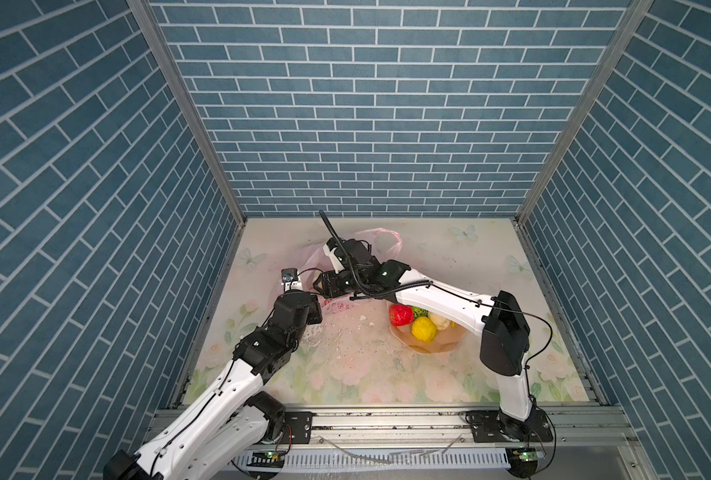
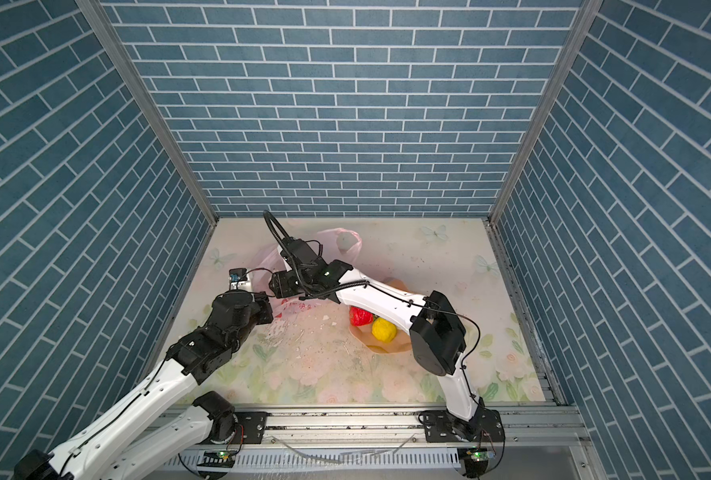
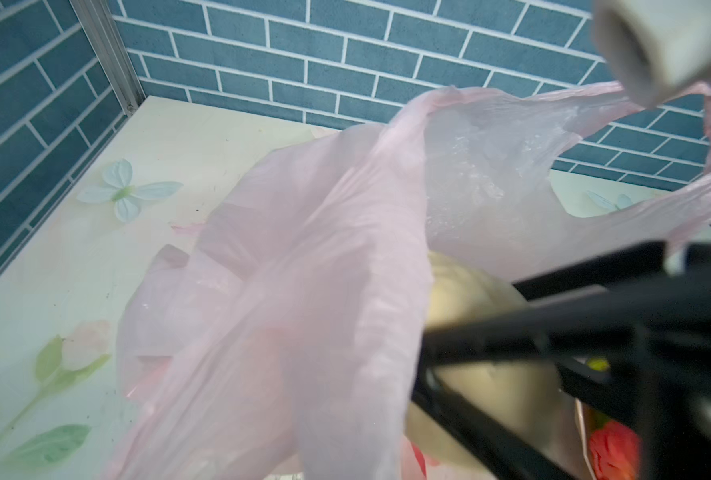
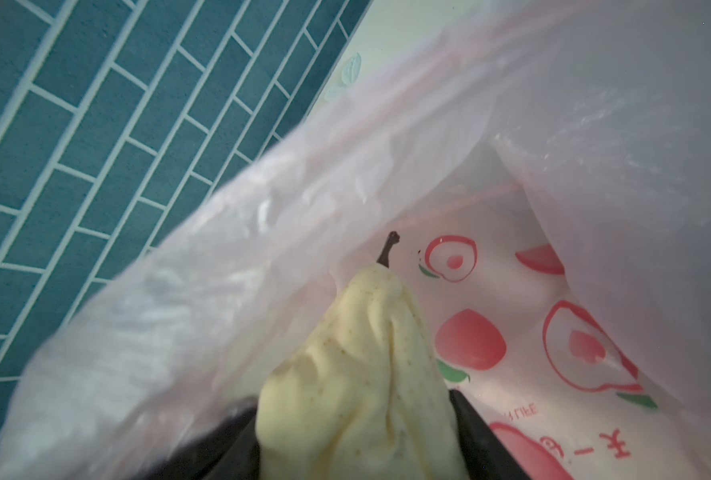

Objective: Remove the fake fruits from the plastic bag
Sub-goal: 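Lift the cream pear out over the bowl while the left gripper releases the handle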

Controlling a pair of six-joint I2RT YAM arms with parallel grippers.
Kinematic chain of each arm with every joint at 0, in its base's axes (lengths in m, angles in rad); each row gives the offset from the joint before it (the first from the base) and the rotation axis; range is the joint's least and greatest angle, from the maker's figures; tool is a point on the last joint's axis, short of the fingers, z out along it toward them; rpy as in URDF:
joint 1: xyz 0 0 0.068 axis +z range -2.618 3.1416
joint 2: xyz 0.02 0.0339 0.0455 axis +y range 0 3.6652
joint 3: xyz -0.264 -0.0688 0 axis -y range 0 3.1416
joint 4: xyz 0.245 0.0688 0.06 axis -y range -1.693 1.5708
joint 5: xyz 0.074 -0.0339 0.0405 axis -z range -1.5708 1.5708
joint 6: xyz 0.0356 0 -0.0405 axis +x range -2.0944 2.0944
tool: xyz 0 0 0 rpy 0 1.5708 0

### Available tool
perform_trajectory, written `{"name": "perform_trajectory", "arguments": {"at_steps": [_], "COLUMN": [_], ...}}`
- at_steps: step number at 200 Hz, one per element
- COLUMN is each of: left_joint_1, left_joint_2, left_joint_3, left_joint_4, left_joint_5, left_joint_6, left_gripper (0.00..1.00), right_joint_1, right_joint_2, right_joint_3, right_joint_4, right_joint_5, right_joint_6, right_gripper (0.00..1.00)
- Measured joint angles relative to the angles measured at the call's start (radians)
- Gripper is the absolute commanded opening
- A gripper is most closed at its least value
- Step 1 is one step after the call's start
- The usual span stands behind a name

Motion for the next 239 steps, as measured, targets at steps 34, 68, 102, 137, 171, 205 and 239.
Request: {"name": "perform_trajectory", "arguments": {"at_steps": [34,68,102,137,171,205,239], "left_joint_1": [0.082,0.16,0.209,0.249,0.257,0.257,0.258], "left_joint_2": [0.08,0.166,0.242,0.303,0.385,0.405,0.405], "left_joint_3": [0.029,0.044,0.056,0.093,0.148,0.171,0.177], "left_joint_4": [0.082,0.156,0.181,0.219,0.252,0.278,0.283], "left_joint_5": [0.018,0.055,0.078,0.092,0.126,0.171,0.202], "left_joint_6": [0.041,0.061,0.071,0.068,0.052,0.036,0.025], "left_gripper": [0.07,0.07,0.08,0.08,0.11,0.16,0.22], "right_joint_1": [-0.017,-0.047,-0.089,-0.155,-0.233,-0.251,-0.251], "right_joint_2": [-0.09,-0.232,-0.42,-0.601,-0.685,-0.678,-0.679], "right_joint_3": [-0.084,-0.177,-0.297,-0.417,-0.544,-0.661,-0.747], "right_joint_4": [-0.051,-0.094,-0.14,-0.209,-0.261,-0.283,-0.281], "right_joint_5": [-0.01,-0.01,0.018,0.102,0.19,0.237,0.253], "right_joint_6": [-0.001,-0.001,0.0,0.0,0.0,0.002,0.022], "right_gripper": [0.18,0.17,0.17,0.17,0.16,0.16,0.17]}}
